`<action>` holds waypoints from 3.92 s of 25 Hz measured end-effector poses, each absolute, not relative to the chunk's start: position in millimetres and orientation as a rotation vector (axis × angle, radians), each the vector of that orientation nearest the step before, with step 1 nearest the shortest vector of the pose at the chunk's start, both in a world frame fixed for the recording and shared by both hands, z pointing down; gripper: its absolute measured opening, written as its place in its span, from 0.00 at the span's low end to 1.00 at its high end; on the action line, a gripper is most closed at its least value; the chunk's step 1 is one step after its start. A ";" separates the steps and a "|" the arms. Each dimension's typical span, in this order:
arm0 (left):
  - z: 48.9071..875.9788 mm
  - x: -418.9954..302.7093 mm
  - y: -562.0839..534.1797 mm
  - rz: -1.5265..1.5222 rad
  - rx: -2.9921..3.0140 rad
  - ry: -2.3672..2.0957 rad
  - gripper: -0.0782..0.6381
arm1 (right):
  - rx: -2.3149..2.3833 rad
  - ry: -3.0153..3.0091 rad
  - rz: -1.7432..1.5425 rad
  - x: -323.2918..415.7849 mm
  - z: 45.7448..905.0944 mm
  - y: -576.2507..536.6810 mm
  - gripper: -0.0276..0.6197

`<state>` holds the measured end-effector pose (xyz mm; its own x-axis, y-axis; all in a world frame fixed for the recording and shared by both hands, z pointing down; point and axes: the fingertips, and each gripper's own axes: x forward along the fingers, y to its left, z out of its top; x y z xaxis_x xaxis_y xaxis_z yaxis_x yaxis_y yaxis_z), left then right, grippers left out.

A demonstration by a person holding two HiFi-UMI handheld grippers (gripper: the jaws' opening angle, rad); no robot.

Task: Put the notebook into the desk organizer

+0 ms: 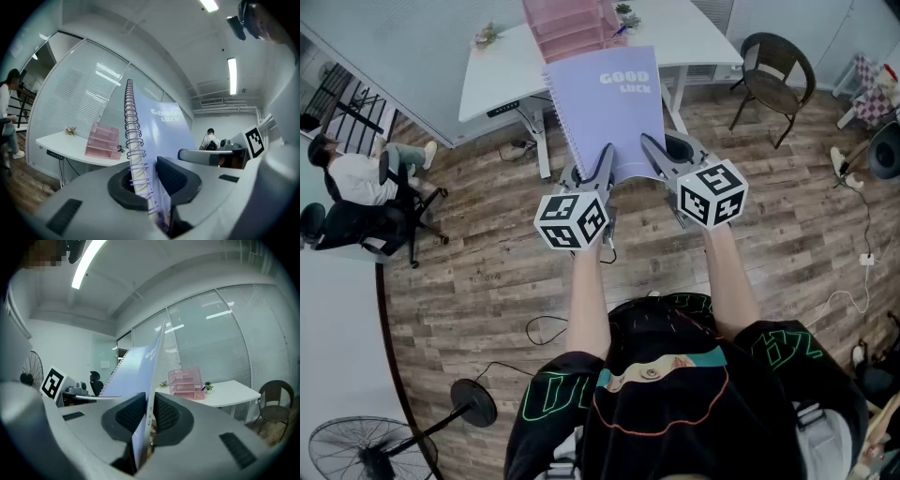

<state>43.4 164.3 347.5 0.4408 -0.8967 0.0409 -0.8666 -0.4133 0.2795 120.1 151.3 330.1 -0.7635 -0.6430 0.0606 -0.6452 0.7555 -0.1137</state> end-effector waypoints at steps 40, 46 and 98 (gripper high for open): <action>359.6 48.3 125.0 -0.135 2.387 -1.552 0.19 | 0.980 -2.943 0.249 122.7 346.5 102.8 0.13; 382.6 27.9 66.2 -0.165 2.370 -1.493 0.20 | 1.009 -2.883 0.255 101.5 367.0 44.3 0.13; 549.1 -90.7 -227.6 -0.145 1.925 -1.093 0.19 | 1.023 -2.505 0.805 -17.6 533.2 -258.7 0.15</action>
<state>-90.7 -227.6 549.1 0.6043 -0.7372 0.3021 -0.6333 -0.2144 0.7437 -17.6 -258.7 533.2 -0.6934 -0.5377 0.4796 -0.7165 0.5852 -0.3798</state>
